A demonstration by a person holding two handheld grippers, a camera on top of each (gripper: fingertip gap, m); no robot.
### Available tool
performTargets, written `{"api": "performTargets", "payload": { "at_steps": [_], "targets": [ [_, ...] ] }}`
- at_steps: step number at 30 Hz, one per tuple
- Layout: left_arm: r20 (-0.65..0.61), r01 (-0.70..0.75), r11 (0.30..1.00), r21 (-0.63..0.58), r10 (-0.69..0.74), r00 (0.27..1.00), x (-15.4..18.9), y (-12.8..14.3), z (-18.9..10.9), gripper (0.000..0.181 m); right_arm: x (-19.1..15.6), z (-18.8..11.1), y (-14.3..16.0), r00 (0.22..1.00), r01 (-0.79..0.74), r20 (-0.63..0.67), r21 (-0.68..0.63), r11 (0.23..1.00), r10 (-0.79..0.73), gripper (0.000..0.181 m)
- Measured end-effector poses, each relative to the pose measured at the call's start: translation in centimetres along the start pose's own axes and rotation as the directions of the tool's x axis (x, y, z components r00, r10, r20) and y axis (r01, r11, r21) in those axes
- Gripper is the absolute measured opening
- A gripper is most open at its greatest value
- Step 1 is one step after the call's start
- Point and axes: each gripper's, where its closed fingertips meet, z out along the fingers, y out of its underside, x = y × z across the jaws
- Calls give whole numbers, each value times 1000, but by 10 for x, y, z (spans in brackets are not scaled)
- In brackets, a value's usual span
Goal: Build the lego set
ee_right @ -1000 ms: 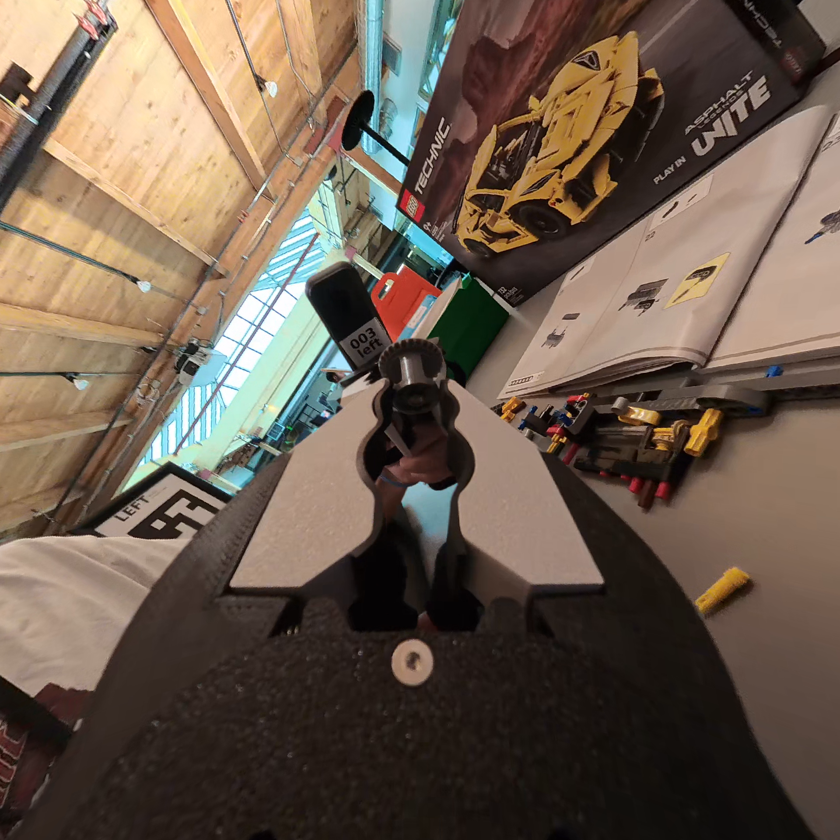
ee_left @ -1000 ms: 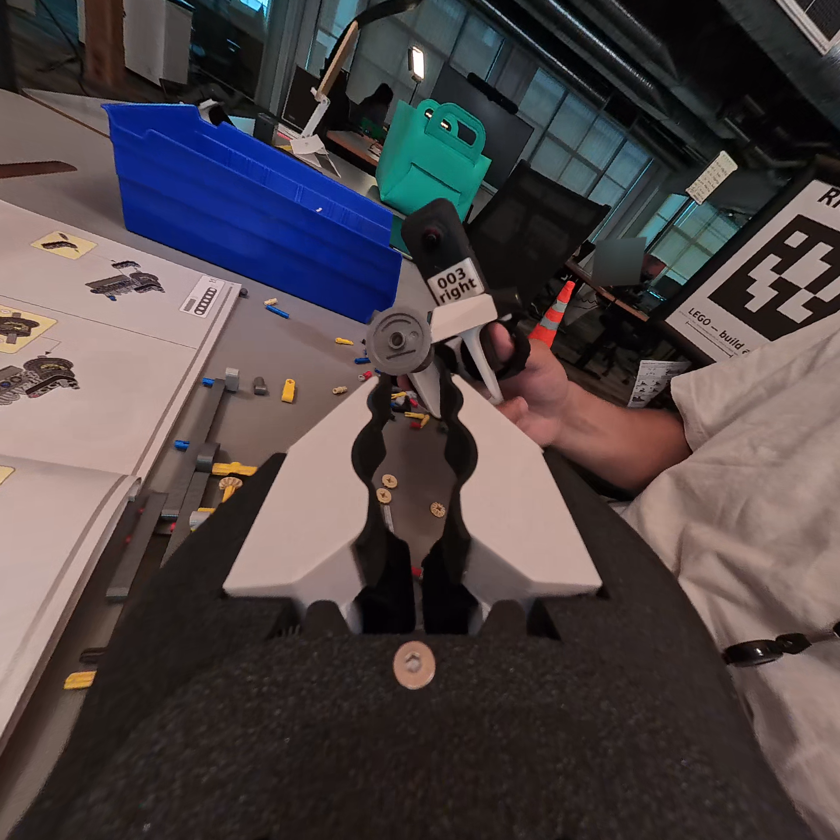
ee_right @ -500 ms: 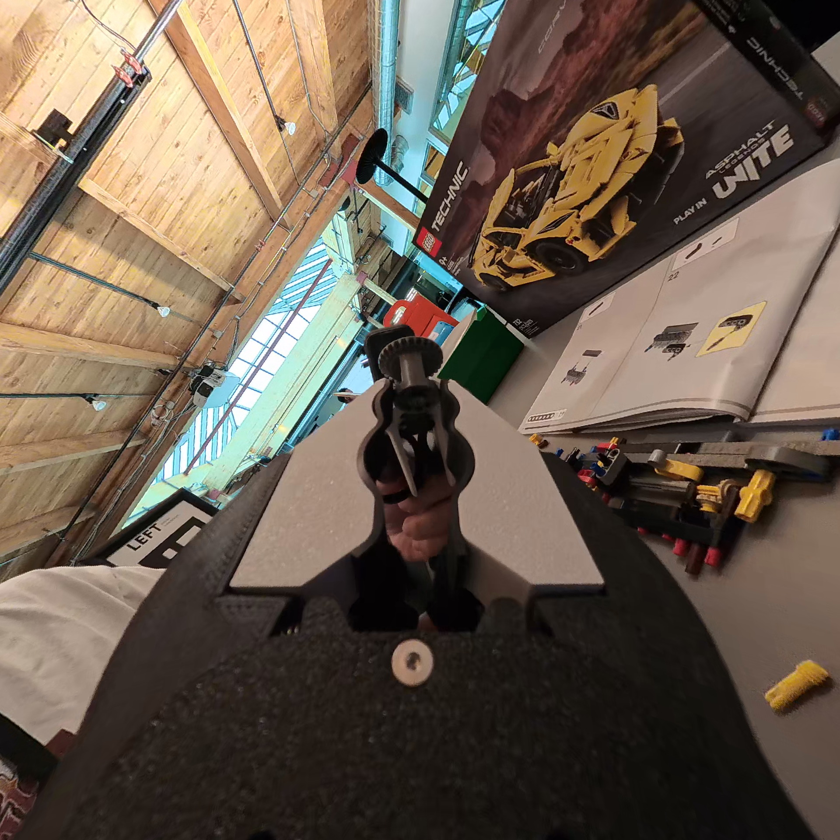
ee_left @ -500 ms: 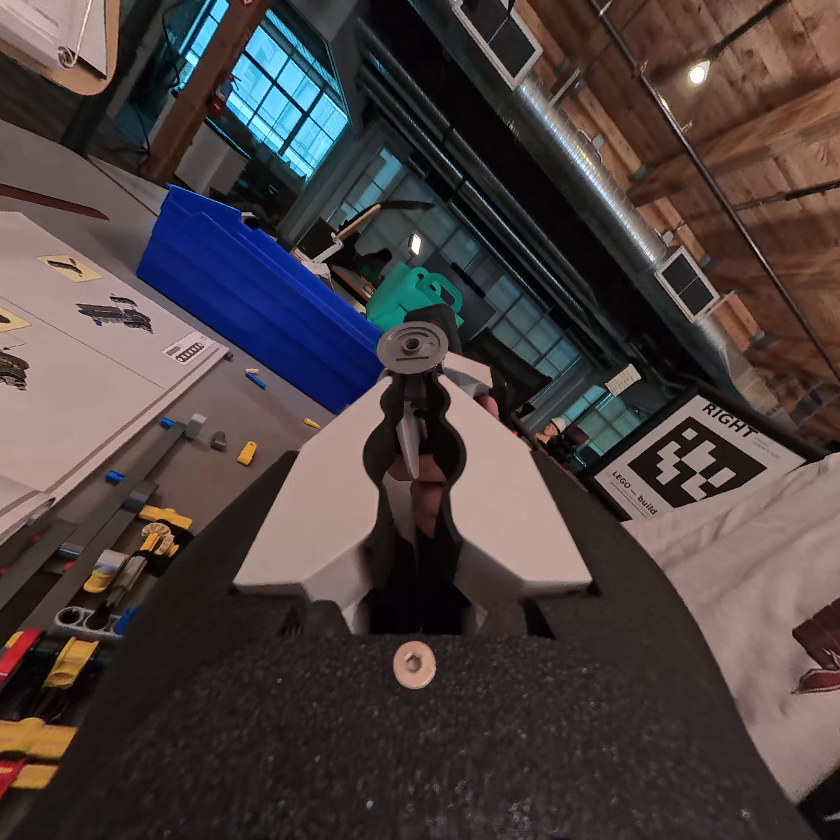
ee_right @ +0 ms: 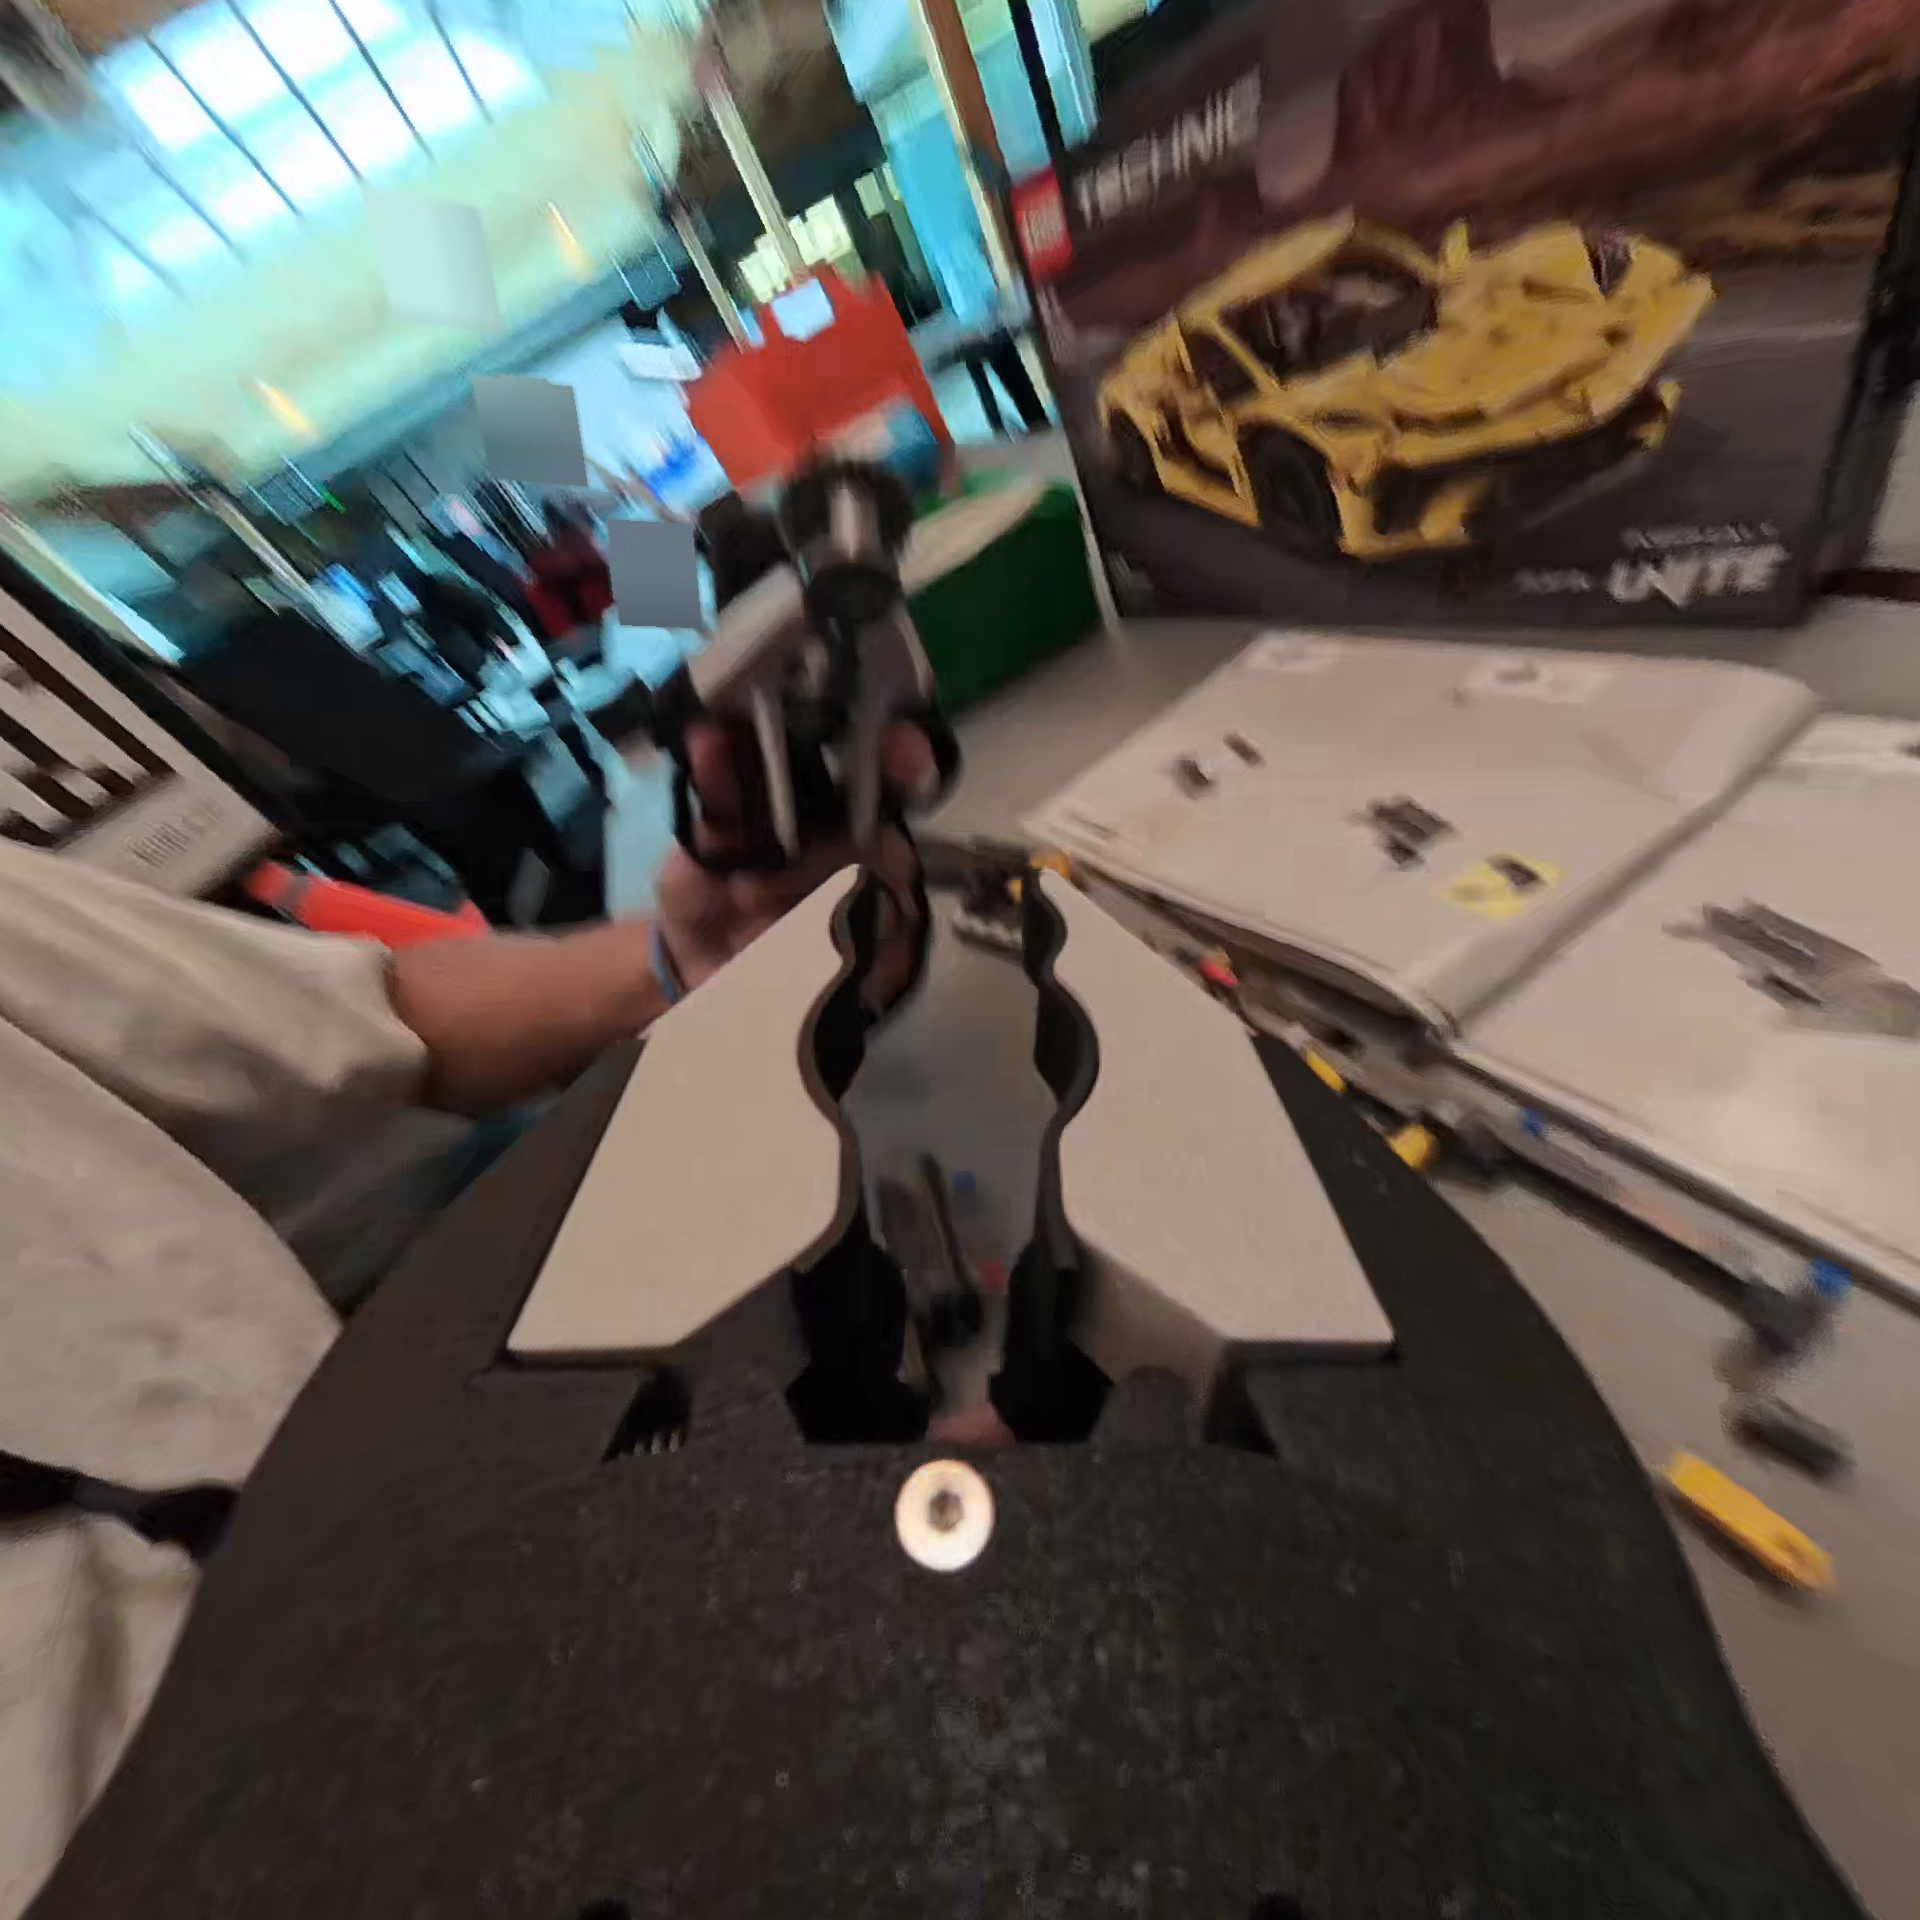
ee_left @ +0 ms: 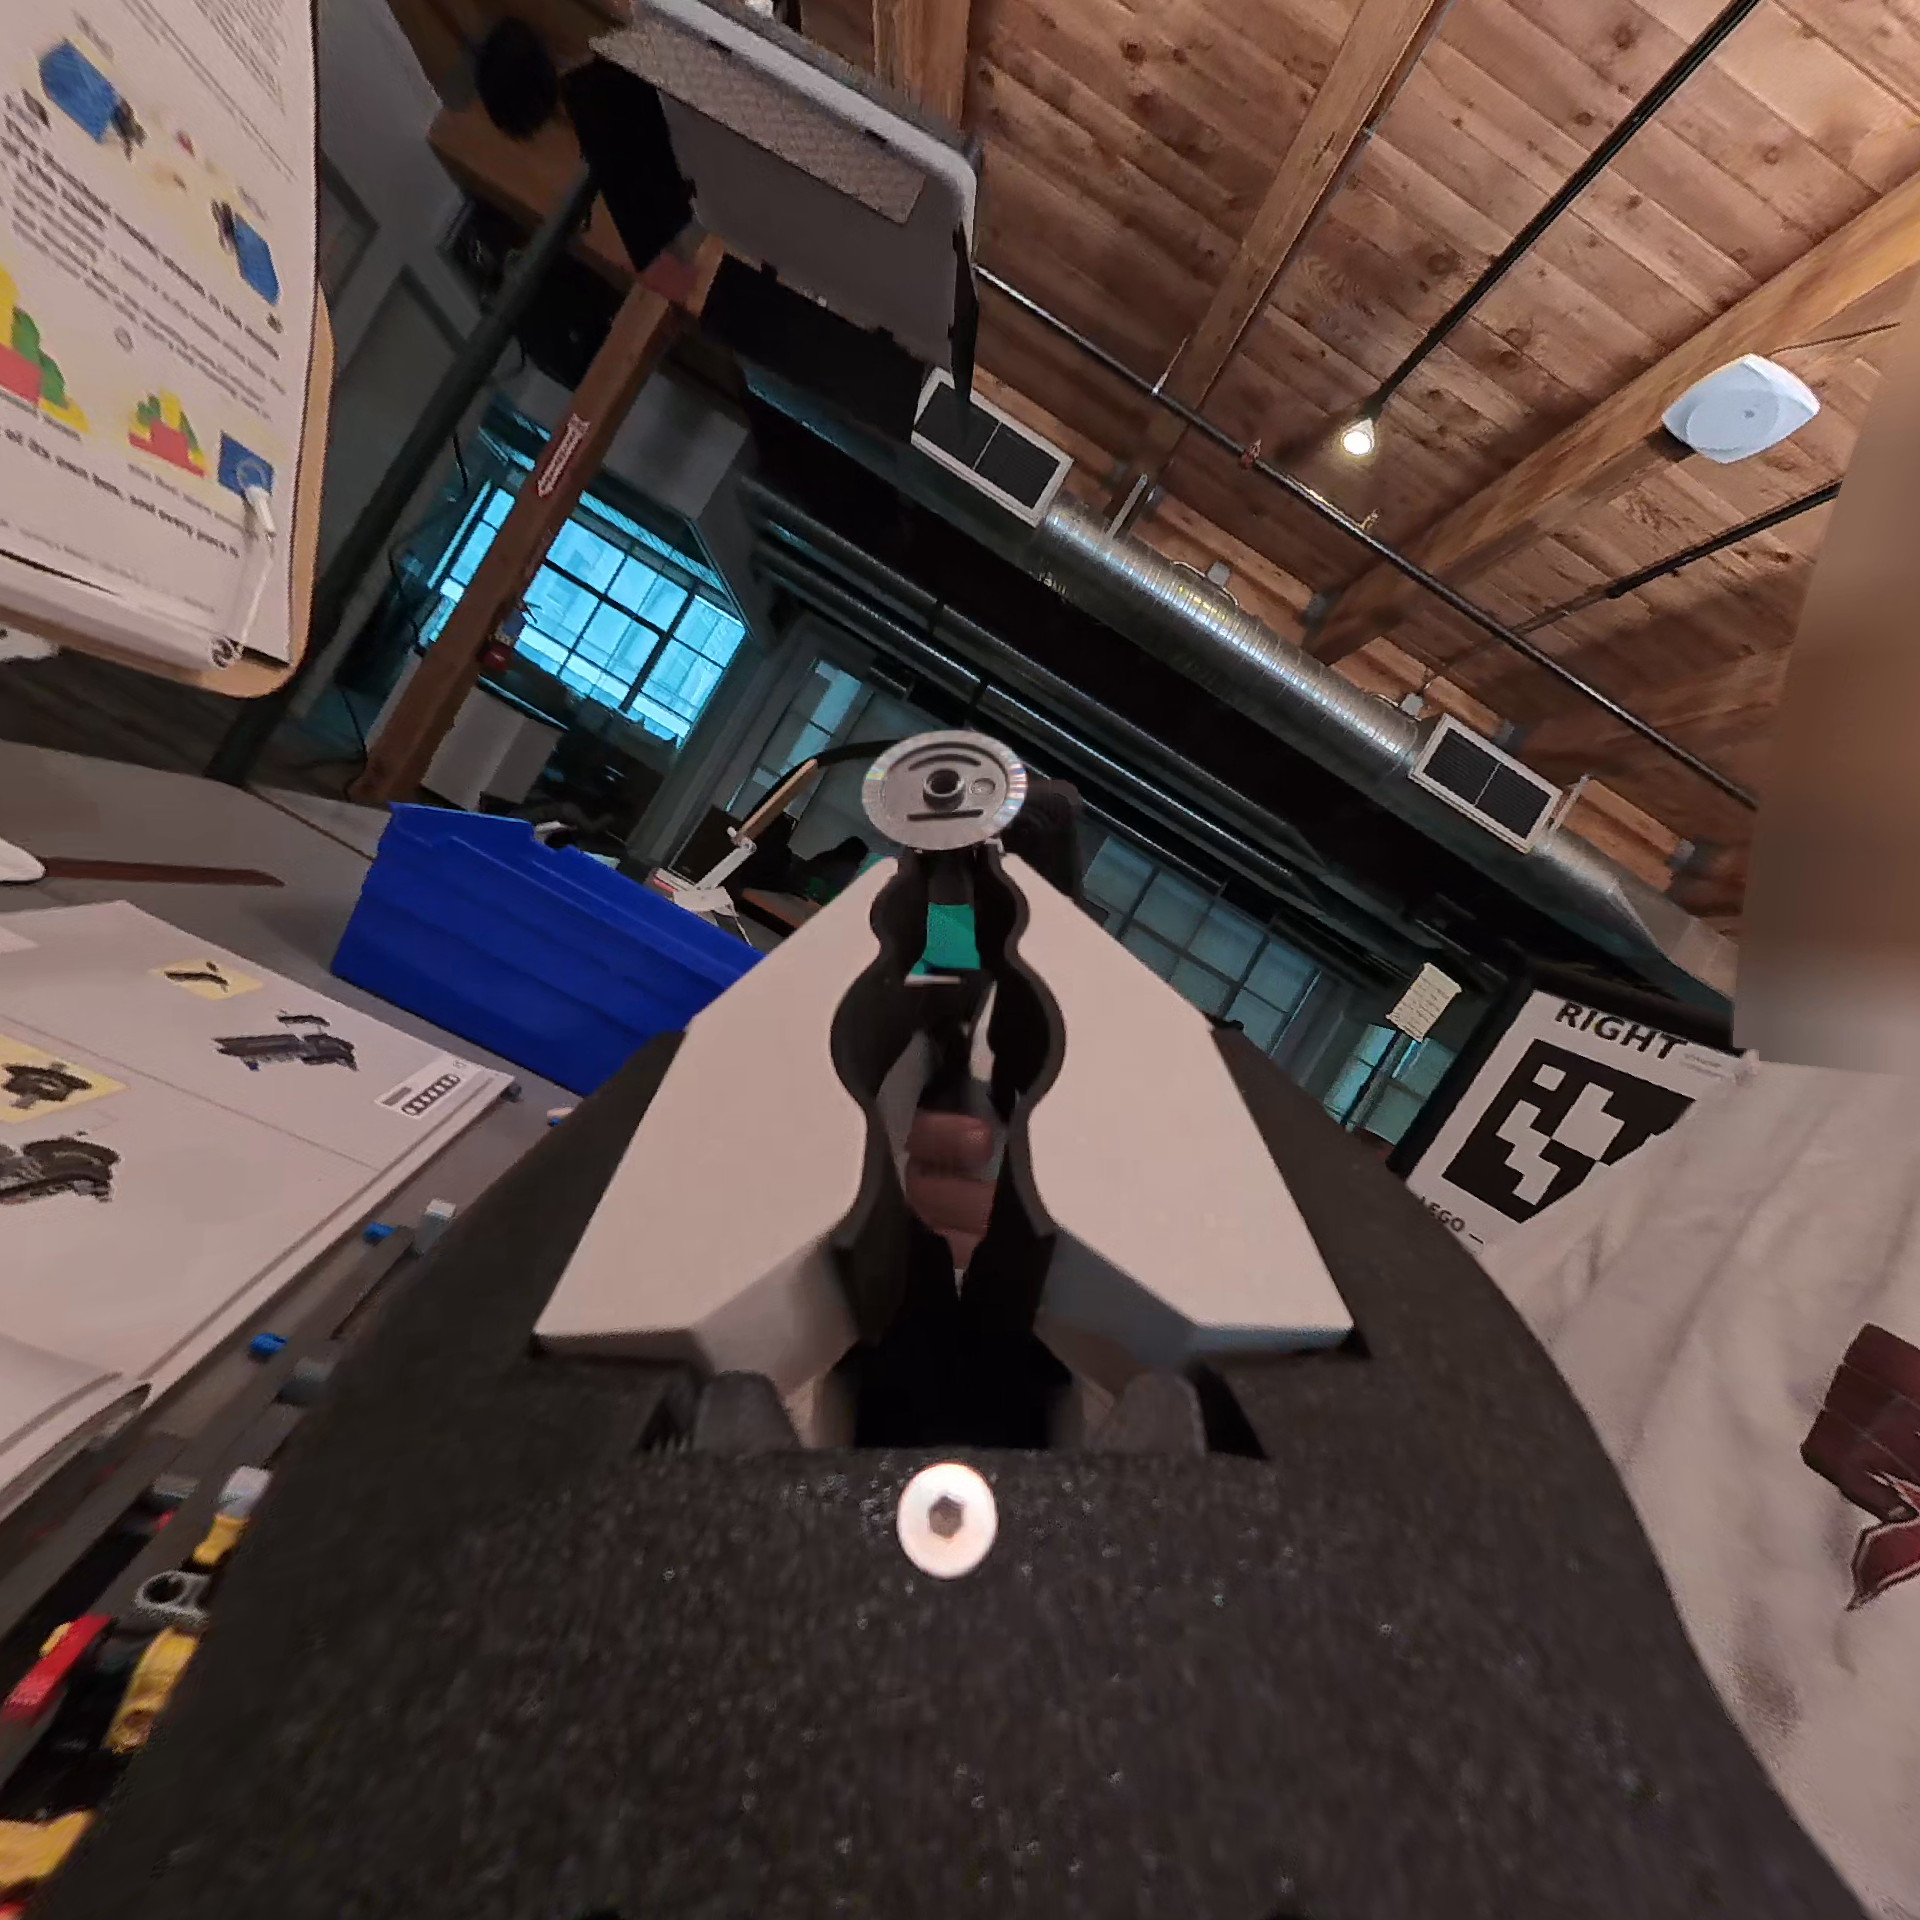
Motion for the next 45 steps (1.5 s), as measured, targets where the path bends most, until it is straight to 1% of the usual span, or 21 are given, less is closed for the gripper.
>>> {"api": "performTargets", "payload": {
  "at_steps": [2,4,5,6,8,11,13,17,22,26,29,32,33,35,36,37,38,39,41,44,45],
  "targets": [
    [33,-43,999,26,42,999,-4,-5,-3,7,9,-11,47,994,67,-66,-257,964,-87,30],
    [103,-120,992,40,116,988,-11,-9,-5,8,15,-27,95,985,80,-99,-480,874,-144,32],
    [140,-167,985,37,161,977,-13,-10,-6,8,15,-34,114,981,89,-95,-547,833,-168,28],
    [169,-213,977,25,206,964,-15,-10,-6,8,13,-40,129,979,99,-84,-590,801,-183,25],
    [203,-292,956,-12,288,936,-14,-8,-5,8,13,-45,150,972,120,-82,-633,765,-221,24],
    [208,-345,938,-41,346,915,-11,-4,-3,7,12,-45,165,965,148,-69,-648,747,-251,24],
    [202,-347,937,-49,349,915,-10,-2,-2,7,13,-43,165,958,169,-70,-641,749,-277,23],
    [203,-338,940,-54,341,918,-11,-2,-3,8,18,-44,175,941,192,-74,-688,700,-331,20],
    [201,-355,934,-42,356,913,-9,-4,-3,8,20,-40,176,946,181,-77,-682,708,-316,14],
    [207,-418,908,-5,410,888,-2,-7,-3,8,21,-39,176,941,193,-76,-682,705,-331,11],
    [212,-465,885,-3,455,865,2,-7,-1,8,22,-36,171,940,189,-94,-658,729,-329,9],
    [210,-467,884,2,456,865,4,-5,0,8,15,-29,146,951,180,-113,-561,808,-289,8],
    [211,-463,887,5,451,867,4,-5,0,8,9,-25,130,955,180,-114,-514,839,-275,0],
    [209,-445,895,10,433,877,2,-5,0,8,-4,-17,90,956,204,-118,-399,894,-270,0],
    [211,-435,900,12,423,881,1,-5,-1,8,-9,-14,72,953,218,-122,-356,909,-277,0],
    [216,-430,903,9,418,882,-1,-5,-1,9,-6,-13,59,934,242,-165,-362,900,-317,0],
    [224,-432,902,1,420,879,-3,-5,-2,8,2,-15,55,904,266,-208,-411,872,-374,0],
    [233,-437,899,-3,426,874,-5,-6,-3,8,8,-18,55,882,276,-229,-456,846,-411,0],
    [249,-442,897,-10,431,868,-9,-10,-5,8,13,-20,64,888,251,-229,-487,836,-400,0],
    [268,-428,904,1,412,871,-13,-17,-10,8,22,-27,101,909,188,-216,-554,811,-358,5],
    [269,-418,908,3,402,875,-14,-19,-11,8,23,-27,112,918,178,-205,-553,814,-340,5]
  ]
}}
